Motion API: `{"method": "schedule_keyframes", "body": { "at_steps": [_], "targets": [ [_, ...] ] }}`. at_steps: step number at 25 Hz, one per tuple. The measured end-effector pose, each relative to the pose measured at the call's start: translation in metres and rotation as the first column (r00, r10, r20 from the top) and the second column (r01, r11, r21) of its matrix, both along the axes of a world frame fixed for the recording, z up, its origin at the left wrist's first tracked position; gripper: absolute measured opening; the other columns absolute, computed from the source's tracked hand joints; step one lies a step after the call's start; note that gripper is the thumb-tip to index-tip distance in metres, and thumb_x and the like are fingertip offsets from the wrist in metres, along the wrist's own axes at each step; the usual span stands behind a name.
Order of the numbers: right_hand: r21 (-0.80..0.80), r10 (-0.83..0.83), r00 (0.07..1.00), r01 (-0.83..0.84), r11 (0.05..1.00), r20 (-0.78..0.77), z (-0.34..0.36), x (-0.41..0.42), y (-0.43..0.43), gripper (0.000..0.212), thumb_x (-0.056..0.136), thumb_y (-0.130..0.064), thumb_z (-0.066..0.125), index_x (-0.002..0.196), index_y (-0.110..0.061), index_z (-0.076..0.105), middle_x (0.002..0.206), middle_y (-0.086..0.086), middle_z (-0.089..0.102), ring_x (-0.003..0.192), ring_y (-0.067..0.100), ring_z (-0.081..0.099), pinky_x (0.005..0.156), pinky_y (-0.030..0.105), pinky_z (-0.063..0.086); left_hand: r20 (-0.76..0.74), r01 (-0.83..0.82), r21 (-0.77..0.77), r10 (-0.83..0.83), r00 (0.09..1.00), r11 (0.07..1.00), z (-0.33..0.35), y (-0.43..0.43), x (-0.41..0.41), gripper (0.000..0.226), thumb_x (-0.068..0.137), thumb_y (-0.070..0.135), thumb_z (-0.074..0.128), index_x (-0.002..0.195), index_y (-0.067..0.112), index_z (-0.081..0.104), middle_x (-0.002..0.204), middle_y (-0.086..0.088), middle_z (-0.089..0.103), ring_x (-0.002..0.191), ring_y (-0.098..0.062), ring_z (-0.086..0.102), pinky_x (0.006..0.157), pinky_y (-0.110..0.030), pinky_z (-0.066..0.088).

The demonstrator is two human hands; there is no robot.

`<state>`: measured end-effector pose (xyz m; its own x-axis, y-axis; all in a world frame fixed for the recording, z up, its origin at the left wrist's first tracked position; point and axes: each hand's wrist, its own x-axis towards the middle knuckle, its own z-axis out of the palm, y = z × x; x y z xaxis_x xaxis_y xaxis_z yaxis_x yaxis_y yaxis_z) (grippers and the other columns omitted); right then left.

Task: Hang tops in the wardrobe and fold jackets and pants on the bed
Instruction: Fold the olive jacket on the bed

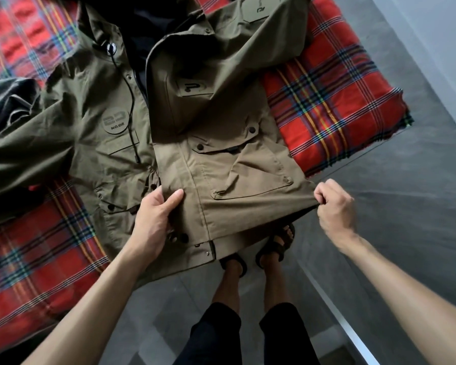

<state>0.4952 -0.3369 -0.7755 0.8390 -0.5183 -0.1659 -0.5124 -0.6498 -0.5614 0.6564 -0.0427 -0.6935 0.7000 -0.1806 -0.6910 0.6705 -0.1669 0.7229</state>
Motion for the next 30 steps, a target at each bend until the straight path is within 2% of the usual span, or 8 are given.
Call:
{"method": "schedule_keyframes", "body": {
  "at_steps": [4, 6, 8, 10, 15, 22, 28, 30],
  "targets": [
    [-0.013, 0.210, 0.940, -0.222, 0.975, -0.268, -0.016, -0.019, 0.003, 0.030, 0.075, 0.014, 0.049, 0.082, -0.015, 0.054, 0.088, 0.002, 0.048, 0.074, 0.026, 0.051, 0.062, 0.037, 0.042, 0.050, 0.140, 0.183, -0.152, 0.987, 0.973, -0.032, 0.020, -0.017, 0.009, 0.095, 0.004, 0.057, 0.095, 0.009, 0.065, 0.087, 0.000, 0.073, 0.082, -0.015, 0.066, 0.069, -0.025, 0.053],
    [0.029, 0.305, 0.845, -0.326, 0.945, -0.438, -0.023, -0.003, 0.005, 0.038, 0.081, 0.005, 0.052, 0.109, -0.019, 0.060, 0.111, 0.005, 0.052, 0.103, 0.030, 0.053, 0.084, 0.039, 0.043, -0.249, 0.310, 0.333, -0.234, 0.940, 0.891, -0.067, 0.037, -0.034, 0.006, 0.094, 0.004, 0.058, 0.098, 0.008, 0.062, 0.083, 0.000, 0.070, 0.079, -0.023, 0.064, 0.060, -0.023, 0.047],
    [0.113, 0.213, 0.923, -0.186, 0.976, -0.320, -0.010, 0.059, 0.017, 0.045, 0.082, -0.001, 0.051, 0.123, -0.018, 0.056, 0.122, 0.007, 0.052, 0.114, 0.028, 0.050, 0.093, 0.039, 0.043, -0.436, 0.428, 0.404, -0.241, 0.867, 0.808, -0.087, 0.040, -0.034, 0.021, 0.092, 0.008, 0.062, 0.112, 0.007, 0.057, 0.094, -0.009, 0.067, 0.076, -0.022, 0.063, 0.051, -0.019, 0.043],
    [0.201, 0.179, 0.974, -0.150, 0.968, -0.136, 0.011, 0.139, 0.033, 0.041, 0.084, -0.005, 0.051, 0.122, -0.018, 0.058, 0.120, 0.007, 0.057, 0.111, 0.025, 0.053, 0.093, 0.036, 0.043, -0.283, 0.358, 0.501, -0.242, 0.928, 0.788, -0.087, 0.034, -0.003, 0.026, 0.086, 0.011, 0.067, 0.109, 0.008, 0.056, 0.095, -0.012, 0.065, 0.071, -0.017, 0.059, 0.052, -0.020, 0.045],
    [0.240, 0.369, 0.917, -0.328, 0.914, -0.154, 0.050, 0.261, 0.043, 0.030, 0.088, -0.011, 0.053, 0.115, -0.018, 0.064, 0.108, 0.004, 0.062, 0.105, 0.023, 0.058, 0.095, 0.034, 0.045, 0.054, 0.076, 0.450, -0.113, 0.992, 0.890, -0.045, 0.010, 0.128, 0.042, 0.079, 0.023, 0.071, 0.117, 0.017, 0.054, 0.110, -0.009, 0.066, 0.094, -0.025, 0.065, 0.080, -0.036, 0.045],
    [0.400, 0.106, 0.984, -0.039, 0.916, -0.145, 0.040, 0.406, 0.010, 0.026, 0.085, -0.032, 0.063, 0.108, -0.019, 0.062, 0.104, 0.003, 0.068, 0.097, 0.025, 0.066, 0.092, 0.043, 0.052, 0.372, 0.095, 0.616, -0.395, 0.840, 0.782, -0.015, -0.050, 0.262, 0.038, 0.087, 0.020, 0.063, 0.124, 0.022, 0.059, 0.116, -0.001, 0.064, 0.106, -0.019, 0.060, 0.088, -0.025, 0.042],
    [0.715, 0.082, 0.957, 0.151, 0.682, -0.280, 0.003, 0.480, 0.009, 0.011, 0.091, -0.023, 0.066, 0.089, -0.017, 0.056, 0.086, 0.005, 0.062, 0.061, 0.013, 0.055, 0.054, 0.023, 0.040, 0.132, 0.143, 0.967, -0.896, 0.423, 0.210, -0.062, -0.129, 0.306, 0.073, 0.075, 0.044, 0.069, 0.138, 0.022, 0.041, 0.130, -0.003, 0.053, 0.116, -0.029, 0.053, 0.093, -0.041, 0.042],
    [0.752, 0.166, 0.970, 0.023, 0.659, -0.175, 0.001, 0.490, 0.002, 0.013, 0.089, -0.015, 0.067, 0.082, -0.014, 0.056, 0.072, 0.004, 0.058, 0.047, 0.006, 0.046, 0.042, 0.017, 0.033, 0.150, 0.055, 0.981, -0.904, 0.400, 0.187, -0.074, -0.149, 0.314, 0.059, 0.074, 0.034, 0.071, 0.128, 0.020, 0.050, 0.110, -0.002, 0.063, 0.096, -0.028, 0.063, 0.074, -0.038, 0.046]
  ]
}}
